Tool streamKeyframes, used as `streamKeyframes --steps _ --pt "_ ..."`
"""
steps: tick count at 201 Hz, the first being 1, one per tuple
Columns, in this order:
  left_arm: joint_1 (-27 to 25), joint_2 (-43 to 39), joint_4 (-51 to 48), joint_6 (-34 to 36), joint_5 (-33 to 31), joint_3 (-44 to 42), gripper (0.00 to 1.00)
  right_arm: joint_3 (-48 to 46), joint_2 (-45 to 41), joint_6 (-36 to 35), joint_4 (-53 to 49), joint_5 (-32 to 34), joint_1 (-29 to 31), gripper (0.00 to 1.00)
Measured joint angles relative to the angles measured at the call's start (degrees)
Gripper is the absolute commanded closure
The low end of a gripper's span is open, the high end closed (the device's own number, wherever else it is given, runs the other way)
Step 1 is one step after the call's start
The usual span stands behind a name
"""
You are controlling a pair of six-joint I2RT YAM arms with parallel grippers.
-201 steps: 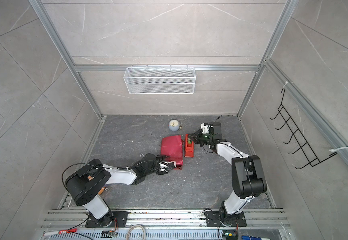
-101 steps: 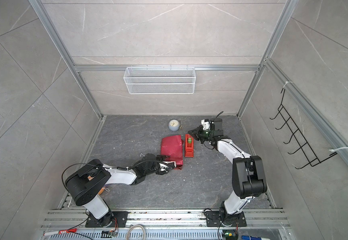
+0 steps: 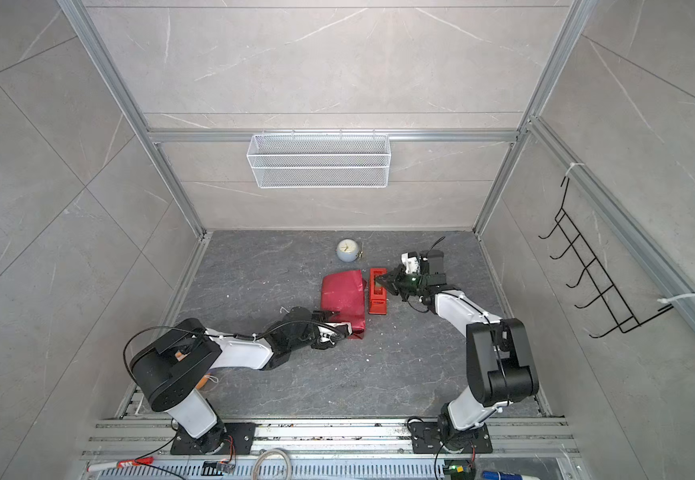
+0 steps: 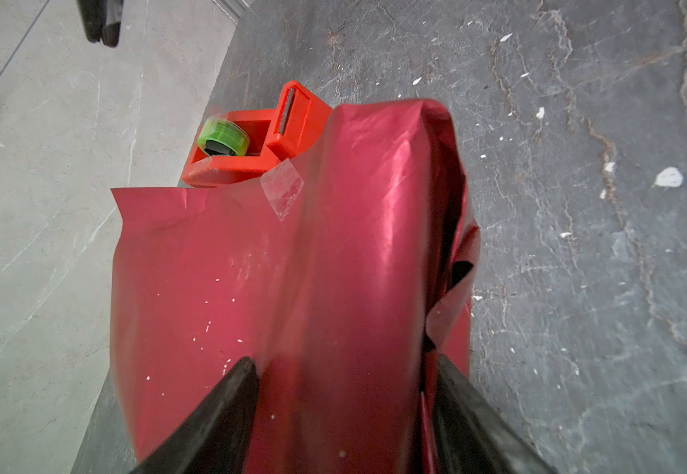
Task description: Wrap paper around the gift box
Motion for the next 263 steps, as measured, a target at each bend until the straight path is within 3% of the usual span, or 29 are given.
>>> streamKeyframes --steps 87,263 --pt "0.0 0.0 0.0 0.0 0.0 0.0 0.33 -10.0 -5.7 0.0 1.4 -0.3 1.3 1.00" --pt "0.0 0.0 0.0 0.0 0.0 0.0 0.33 -18.6 -3.7 0.2 8.0 0.3 1.7 1.00"
